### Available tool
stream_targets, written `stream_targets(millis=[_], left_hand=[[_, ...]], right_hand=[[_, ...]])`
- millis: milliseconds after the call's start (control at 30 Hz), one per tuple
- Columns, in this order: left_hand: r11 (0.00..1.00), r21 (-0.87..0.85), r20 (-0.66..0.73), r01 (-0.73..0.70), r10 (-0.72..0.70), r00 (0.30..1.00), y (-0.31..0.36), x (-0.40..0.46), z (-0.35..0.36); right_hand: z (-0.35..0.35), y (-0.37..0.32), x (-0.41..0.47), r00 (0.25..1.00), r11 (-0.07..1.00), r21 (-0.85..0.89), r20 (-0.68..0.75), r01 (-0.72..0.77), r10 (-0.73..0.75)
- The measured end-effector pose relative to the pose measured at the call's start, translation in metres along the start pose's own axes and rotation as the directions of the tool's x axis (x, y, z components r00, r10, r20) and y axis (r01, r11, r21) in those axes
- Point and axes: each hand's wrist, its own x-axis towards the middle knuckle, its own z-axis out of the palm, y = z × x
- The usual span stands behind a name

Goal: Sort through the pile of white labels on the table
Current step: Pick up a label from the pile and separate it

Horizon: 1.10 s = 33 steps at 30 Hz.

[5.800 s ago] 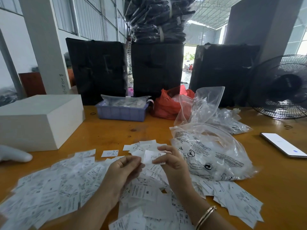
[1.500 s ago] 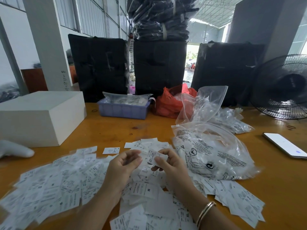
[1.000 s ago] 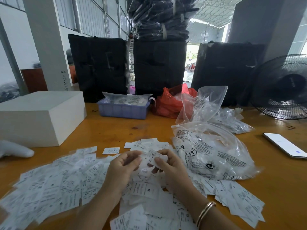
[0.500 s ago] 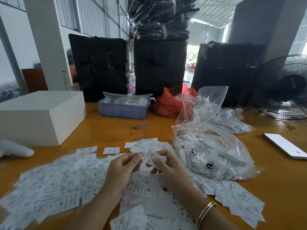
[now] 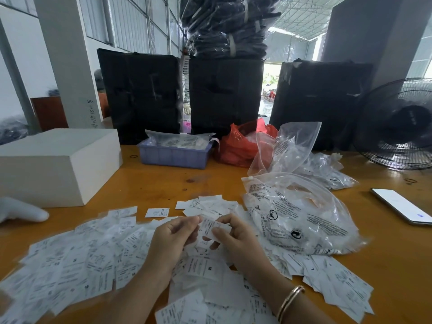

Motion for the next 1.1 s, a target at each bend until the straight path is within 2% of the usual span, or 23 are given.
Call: stream_targets(millis=[167, 300, 400, 500, 567, 633, 733, 900, 1100], left_hand=[[0.998, 0.063, 0.023, -0.016, 0.015, 1.000, -0.0003, -0.0009, 0.0012], [0.982, 0.169, 0.091, -0.089, 0.075, 0.993, -0.0032, 0.0013, -0.0008], [0.966, 0.222, 0.124, -0.132, 0.106, 0.987, -0.0047, 0.0012, -0.0013], [0.971, 0.183, 0.032, -0.153, 0.150, 0.988, -0.0042, 0.0008, -0.0020], [0.975, 0.144, -0.009, -0.167, 0.170, 0.985, -0.0043, 0.0021, -0.0026], [0.975, 0.147, 0.019, -0.166, 0.165, 0.986, -0.0047, 0.0021, -0.0020], [0.953, 0.241, 0.088, -0.185, 0.168, 0.982, -0.0053, 0.0008, -0.0007], [0.937, 0.277, 0.079, -0.212, 0.197, 0.977, -0.0048, 0.0009, -0.0036], [0.937, 0.274, 0.126, -0.214, 0.186, 0.974, -0.0024, -0.0009, -0.0009]], right_hand=[[0.0014, 0.0000, -0.0002, 0.997, 0.992, -0.111, 0.052, 0.061, -0.055], [0.0007, 0.0039, 0.0009, 0.996, 0.964, -0.249, 0.020, 0.093, -0.091], [0.0019, 0.0059, 0.0012, 0.994, 0.975, -0.193, 0.017, 0.107, -0.106], [0.0009, 0.0044, 0.0018, 0.993, 0.994, -0.018, -0.048, 0.108, -0.109], [-0.0023, 0.0038, 0.0016, 0.988, 0.993, 0.038, -0.109, 0.110, -0.105], [-0.0033, 0.0040, 0.0012, 0.989, 0.994, -0.028, -0.103, 0.103, -0.106], [-0.0003, 0.0030, 0.0013, 0.991, 0.981, -0.160, -0.046, 0.114, -0.123], [-0.0009, 0.0029, 0.0017, 0.983, 0.987, -0.096, -0.115, 0.133, -0.143], [0.0007, 0.0033, 0.0017, 0.987, 0.975, -0.175, -0.062, 0.139, -0.152]])
